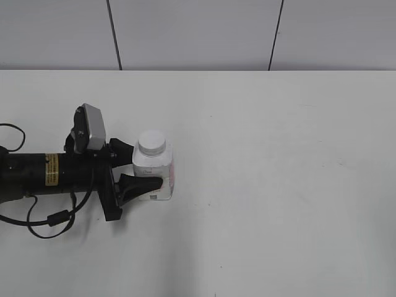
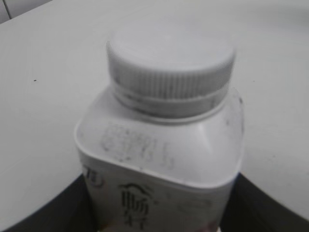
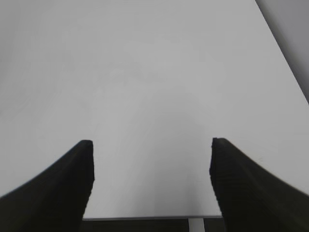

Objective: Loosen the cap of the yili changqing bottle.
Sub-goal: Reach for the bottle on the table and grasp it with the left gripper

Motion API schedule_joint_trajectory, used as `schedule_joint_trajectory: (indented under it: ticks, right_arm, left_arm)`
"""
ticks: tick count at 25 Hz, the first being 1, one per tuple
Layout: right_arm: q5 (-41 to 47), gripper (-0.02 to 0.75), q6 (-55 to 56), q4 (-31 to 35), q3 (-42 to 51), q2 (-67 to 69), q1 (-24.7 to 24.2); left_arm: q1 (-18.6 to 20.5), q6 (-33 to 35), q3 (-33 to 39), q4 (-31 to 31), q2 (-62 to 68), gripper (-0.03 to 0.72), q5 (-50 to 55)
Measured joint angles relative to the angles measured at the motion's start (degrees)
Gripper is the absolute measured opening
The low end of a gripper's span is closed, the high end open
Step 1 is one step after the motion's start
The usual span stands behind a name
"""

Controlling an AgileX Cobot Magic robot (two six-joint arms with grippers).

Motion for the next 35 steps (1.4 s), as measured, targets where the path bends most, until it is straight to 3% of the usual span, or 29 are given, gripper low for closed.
schedule_joint_trajectory:
  ticks: [10,24,35]
  right_arm:
    - [0.11,0.587,0.0,0.68,-8.6,32.17,0.0]
    - [6.85,0.587,0.0,0.0,-32.55,71.33,0.0]
    - [7.27,0.447,0.52,2.76,-47.4,86.42,0.0]
  left_arm:
    - [0.0,0.0,-0.07,2.14,0.0,0.415,-0.33]
    - [0.0,0.0,-0.07,2.81,0.0,0.415,-0.57]
    - [0.0,0.0,-0.07,2.8,0.0,0.414,-0.57]
